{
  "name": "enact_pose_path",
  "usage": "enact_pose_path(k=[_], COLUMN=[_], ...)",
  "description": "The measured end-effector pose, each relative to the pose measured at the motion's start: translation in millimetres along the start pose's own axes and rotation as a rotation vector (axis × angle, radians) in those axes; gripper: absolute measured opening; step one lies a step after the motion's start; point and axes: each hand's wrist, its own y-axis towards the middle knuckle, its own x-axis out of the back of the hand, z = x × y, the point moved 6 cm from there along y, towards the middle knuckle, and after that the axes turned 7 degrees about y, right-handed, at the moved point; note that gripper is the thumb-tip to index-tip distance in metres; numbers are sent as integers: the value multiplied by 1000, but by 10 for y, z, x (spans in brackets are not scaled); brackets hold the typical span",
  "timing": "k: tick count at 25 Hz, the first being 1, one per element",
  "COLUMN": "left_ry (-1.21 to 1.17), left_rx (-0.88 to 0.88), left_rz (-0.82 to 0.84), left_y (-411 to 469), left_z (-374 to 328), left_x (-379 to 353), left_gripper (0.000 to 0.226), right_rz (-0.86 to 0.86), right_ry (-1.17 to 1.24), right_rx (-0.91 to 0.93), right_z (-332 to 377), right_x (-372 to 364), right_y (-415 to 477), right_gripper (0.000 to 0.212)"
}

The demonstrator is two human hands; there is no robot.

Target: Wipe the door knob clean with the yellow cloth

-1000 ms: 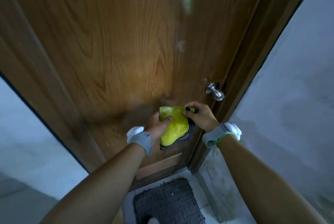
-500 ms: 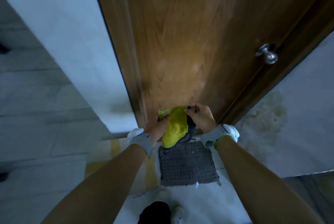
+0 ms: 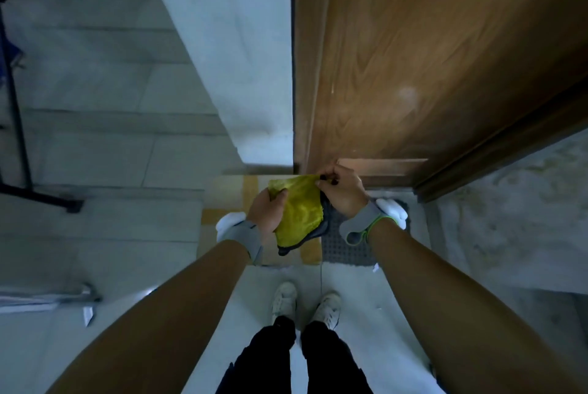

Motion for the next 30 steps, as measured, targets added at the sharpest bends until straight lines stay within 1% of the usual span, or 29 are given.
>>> enact_pose_path(k=[3,6,8,10,13,15,18,19,21,23,25,27,29,30], left_ry=[-23,-45,-58,-58,-51,-23,-4,-4,48,66,29,-15,-31,-46], left_rx=[112,218,289,317,352,325,319,329,330,359,369,353,283,256], left_rz=[21,68,105,132,127,96,11,-9,-14,44,104,159,164,182], left_y=[260,472,687,791,1071,1143,1292,1280,1259,1218,1131,1069,1017,952], left_z=[444,775,988,1113,1352,1360,1324,1292,1213,1137,974,722,354,172], left_x=[-57,-171,-276,-306,-374,-340,-209,-154,-93,-107,-153,-214,-285,-321], left_gripper=[38,43,42,45,50,50,53,52,47,45,39,34,33,33], right_rz=[100,76,102,137,140,161,206,210,235,258,230,218,240,236], right_ry=[-27,-66,-105,-134,-147,-152,-265,-297,-312,-297,-260,-223,-66,57], right_rx=[-44,-76,-99,-125,-150,-122,-76,-89,-125,-187,-249,-273,-304,-323], right_z=[-289,-569,-812,-981,-1202,-1168,-1107,-1109,-1130,-1146,-1146,-1068,-889,-787], right_x=[-378,-560,-710,-771,-908,-955,-1067,-1079,-1065,-1009,-878,-749,-588,-511], right_y=[78,129,227,238,428,514,649,648,633,628,574,573,594,558], right_gripper=[9,14,15,14,12,16,40,46,51,52,49,45,38,35])
